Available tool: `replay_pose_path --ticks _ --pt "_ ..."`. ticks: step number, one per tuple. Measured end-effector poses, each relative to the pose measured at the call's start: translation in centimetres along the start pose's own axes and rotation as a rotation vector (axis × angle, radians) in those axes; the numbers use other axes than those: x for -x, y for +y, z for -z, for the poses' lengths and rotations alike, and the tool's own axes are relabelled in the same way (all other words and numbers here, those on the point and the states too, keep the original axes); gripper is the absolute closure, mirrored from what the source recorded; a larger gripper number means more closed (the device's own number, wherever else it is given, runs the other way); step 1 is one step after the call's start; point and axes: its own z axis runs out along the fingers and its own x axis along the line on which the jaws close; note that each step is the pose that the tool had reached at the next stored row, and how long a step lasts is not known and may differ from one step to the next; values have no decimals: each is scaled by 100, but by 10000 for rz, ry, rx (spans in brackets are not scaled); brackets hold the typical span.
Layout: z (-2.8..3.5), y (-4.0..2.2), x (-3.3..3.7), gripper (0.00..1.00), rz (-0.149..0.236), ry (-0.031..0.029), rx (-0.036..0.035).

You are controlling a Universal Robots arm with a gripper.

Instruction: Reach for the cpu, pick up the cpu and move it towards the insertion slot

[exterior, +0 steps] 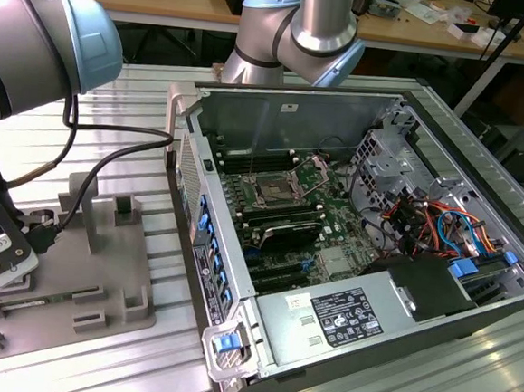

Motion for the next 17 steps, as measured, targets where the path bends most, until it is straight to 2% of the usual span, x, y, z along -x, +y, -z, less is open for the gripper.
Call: replay_pose_path --ticks 9,17 --pt "52 3 -1 45 -1 1 0" --pt "57 3 -1 45 0 0 0"
